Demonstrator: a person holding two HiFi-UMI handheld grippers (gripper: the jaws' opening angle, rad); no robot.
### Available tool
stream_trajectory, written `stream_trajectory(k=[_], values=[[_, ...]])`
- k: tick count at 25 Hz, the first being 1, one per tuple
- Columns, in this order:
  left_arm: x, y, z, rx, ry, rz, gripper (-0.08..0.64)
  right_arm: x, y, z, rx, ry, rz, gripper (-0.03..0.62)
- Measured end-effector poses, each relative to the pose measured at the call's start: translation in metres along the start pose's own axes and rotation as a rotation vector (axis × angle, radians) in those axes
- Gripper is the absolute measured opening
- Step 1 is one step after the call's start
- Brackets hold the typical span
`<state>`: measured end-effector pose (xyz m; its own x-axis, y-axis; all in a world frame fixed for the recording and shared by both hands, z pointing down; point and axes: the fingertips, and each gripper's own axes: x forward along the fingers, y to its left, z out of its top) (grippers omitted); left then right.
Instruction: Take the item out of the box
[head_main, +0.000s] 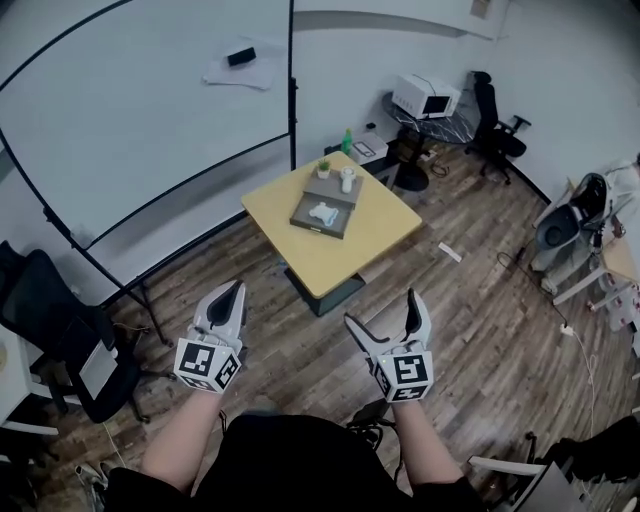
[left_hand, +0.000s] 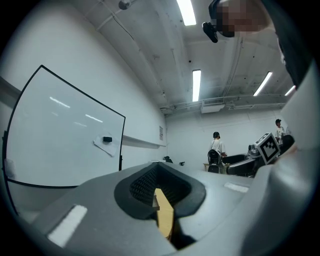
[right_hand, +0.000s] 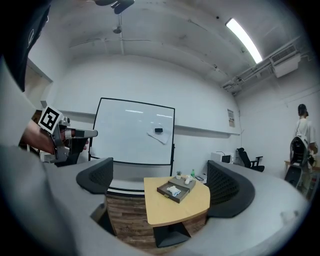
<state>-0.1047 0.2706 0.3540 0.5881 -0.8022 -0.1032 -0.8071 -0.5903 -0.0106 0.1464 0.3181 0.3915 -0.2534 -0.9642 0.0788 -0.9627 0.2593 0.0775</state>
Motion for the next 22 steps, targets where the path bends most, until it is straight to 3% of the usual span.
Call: stream_trajectory(k=[10, 22], values=[[0.051, 0.029, -0.024, -0.015, -0.004, -0.012, -0.002, 0.050, -0.020, -0.013, 0.009, -0.004, -0.020, 0.595], [0.213, 0.118, -0.048, -0.074, -0.003, -0.111, 0.000, 0.208, -0.059, -0.005, -0.066, 0.072, -0.060, 0.595]])
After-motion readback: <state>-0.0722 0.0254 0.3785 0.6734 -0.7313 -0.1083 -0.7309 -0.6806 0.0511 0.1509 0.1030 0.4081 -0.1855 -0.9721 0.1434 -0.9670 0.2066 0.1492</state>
